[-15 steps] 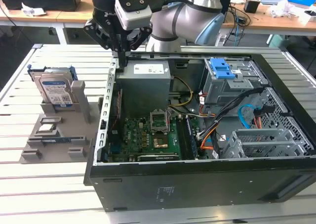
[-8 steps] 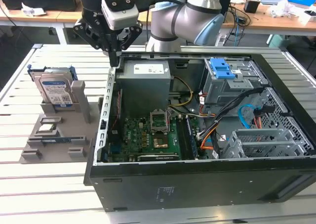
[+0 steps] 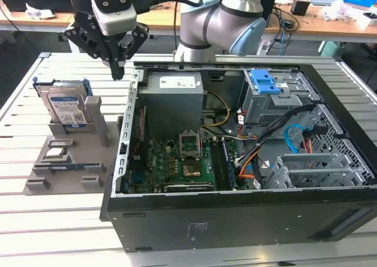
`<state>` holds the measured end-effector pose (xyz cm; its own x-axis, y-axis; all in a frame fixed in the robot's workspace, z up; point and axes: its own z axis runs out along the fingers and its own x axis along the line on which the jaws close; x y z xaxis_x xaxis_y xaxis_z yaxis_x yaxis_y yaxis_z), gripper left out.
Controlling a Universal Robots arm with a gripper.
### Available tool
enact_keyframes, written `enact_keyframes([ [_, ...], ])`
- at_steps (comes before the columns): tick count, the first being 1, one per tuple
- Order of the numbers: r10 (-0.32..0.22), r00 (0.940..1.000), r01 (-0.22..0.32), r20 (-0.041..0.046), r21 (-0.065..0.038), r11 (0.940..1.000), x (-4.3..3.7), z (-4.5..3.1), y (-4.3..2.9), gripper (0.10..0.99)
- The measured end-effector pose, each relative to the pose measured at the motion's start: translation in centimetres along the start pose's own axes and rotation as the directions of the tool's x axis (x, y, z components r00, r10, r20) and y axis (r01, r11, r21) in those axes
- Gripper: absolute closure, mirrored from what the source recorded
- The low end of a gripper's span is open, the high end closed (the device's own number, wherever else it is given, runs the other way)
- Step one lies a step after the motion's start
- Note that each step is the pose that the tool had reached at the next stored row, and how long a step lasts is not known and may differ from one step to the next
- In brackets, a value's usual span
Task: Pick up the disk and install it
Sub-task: 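Reach for the disk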
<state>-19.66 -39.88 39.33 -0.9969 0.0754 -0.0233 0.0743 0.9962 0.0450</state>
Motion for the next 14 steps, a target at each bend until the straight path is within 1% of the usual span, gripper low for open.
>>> enact_keyframes([
  [4, 0.0, 1.0, 0.0, 0.0001, 0.0, 1.0, 0.87, -0.02, -0.07, 0.98],
  [6, 0.0, 1.0, 0.0, 0.0001, 0.0, 1.0, 1.76, -0.04, -0.13, 0.98],
  [8, 0.0, 1.0, 0.0, 0.0001, 0.0, 1.0, 2.19, -0.05, -0.16, 0.98],
  [12, 0.0, 1.0, 0.0, 0.0001, 0.0, 1.0, 3.9, -0.1, -0.29, 0.98],
  [14, 0.0, 1.0, 0.0, 0.0, 0.0, 1.0, 4.33, -0.11, -0.32, 0.98],
])
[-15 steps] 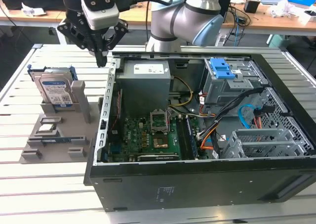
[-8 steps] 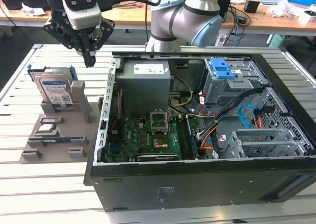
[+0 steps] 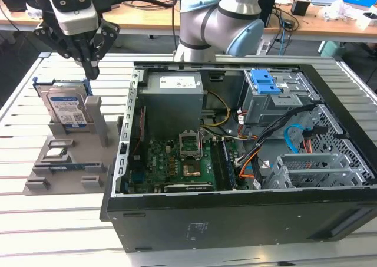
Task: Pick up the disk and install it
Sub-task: 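Reach for the disk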
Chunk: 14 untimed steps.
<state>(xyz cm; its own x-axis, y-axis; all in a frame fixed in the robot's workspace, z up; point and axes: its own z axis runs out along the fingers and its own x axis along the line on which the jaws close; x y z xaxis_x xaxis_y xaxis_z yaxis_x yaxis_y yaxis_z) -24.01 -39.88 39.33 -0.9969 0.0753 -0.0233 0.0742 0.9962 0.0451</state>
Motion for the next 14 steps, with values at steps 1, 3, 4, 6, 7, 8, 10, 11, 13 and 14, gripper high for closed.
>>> enact_keyframes([
  [1, 0.0, 1.0, 0.0, 0.0, 0.0, 1.0, 0.29, -0.01, -0.02, 0.98],
  [3, 0.0, 1.0, 0.0, 0.0, 0.0, 1.0, 1.06, -0.03, -0.08, 0.98],
  [4, 0.0, 1.0, 0.0, 0.0, 0.0, 1.0, 1.62, -0.04, -0.12, 0.98],
  [6, 0.0, 1.0, 0.0, 0.0, 0.0, 1.0, 2.54, -0.07, -0.19, 0.98],
  [7, 0.0, 1.0, 0.0, 0.0, 0.0, 1.0, 2.87, -0.08, -0.21, 0.98],
  [8, 0.0, 1.0, 0.0, 0.0, 0.0, 1.0, 3.02, -0.08, -0.23, 0.98],
  [10, 0.0, 1.0, 0.0, 0.0, 0.0, 1.0, 3.49, -0.1, -0.26, 0.98],
  [11, 0.0, 1.0, 0.0, 0.0, 0.0, 1.0, 3.82, -0.1, -0.28, 0.98],
  [13, 0.0, 1.0, 0.0, 0.0, 0.0, 1.0, 4.37, -0.12, -0.33, 0.98],
  [14, 0.0, 1.0, 0.0, 0.0, 0.0, 1.0, 4.58, -0.12, -0.34, 0.98],
])
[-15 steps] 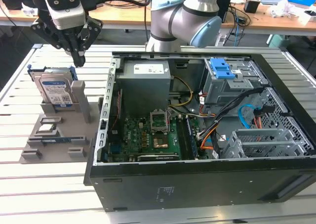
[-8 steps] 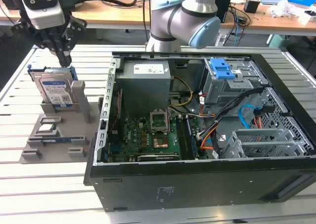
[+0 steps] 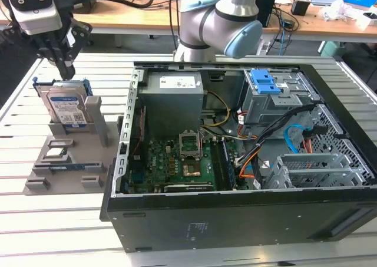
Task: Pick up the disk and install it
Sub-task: 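Reach for the disk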
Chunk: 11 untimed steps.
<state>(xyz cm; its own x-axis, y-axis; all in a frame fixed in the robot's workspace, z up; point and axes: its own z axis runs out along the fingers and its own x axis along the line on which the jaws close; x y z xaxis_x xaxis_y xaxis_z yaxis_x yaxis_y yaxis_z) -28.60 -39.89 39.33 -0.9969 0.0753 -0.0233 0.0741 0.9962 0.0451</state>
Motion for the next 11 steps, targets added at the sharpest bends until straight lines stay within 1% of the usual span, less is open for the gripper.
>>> enact_keyframes([
  [2, 0.0, 1.0, 0.0, 0.0, 0.0, 1.0, 0.71, -0.02, -0.05, 0.98],
  [4, 0.0, 1.0, 0.0, 0.0, 0.0, 1.0, 1.68, -0.05, -0.12, 0.98],
  [6, 0.0, 1.0, 0.0, 0.0, 0.0, 1.0, 2.21, -0.06, -0.16, 0.98],
  [8, 0.0, 1.0, 0.0, -0.0001, 0.0, 1.0, 3.27, -0.09, -0.25, 0.98],
  [11, 0.0, 1.0, 0.0, 0.0, 0.0, 1.0, 4.31, -0.12, -0.32, 0.98],
])
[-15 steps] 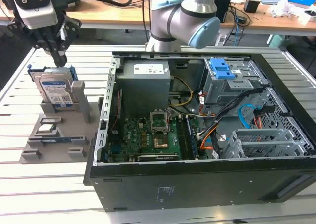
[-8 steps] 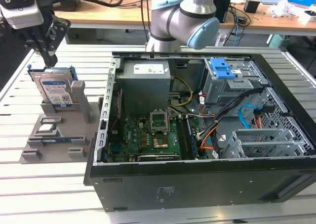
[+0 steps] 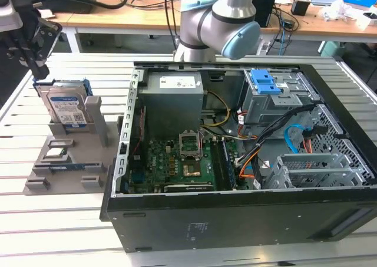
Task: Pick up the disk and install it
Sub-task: 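Reach for the disk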
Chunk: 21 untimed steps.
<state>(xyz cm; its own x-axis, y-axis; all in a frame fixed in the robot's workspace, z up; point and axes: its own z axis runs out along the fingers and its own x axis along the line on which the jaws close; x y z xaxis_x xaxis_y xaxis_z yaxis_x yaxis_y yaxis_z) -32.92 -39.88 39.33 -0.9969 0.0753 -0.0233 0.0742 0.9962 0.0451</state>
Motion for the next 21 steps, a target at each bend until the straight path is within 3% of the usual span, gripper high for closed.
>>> enact_keyframes([
  [21, 0.0, 1.0, 0.0, 0.0, 0.0, 1.0, 5.14, -0.14, -0.38, 0.98],
])
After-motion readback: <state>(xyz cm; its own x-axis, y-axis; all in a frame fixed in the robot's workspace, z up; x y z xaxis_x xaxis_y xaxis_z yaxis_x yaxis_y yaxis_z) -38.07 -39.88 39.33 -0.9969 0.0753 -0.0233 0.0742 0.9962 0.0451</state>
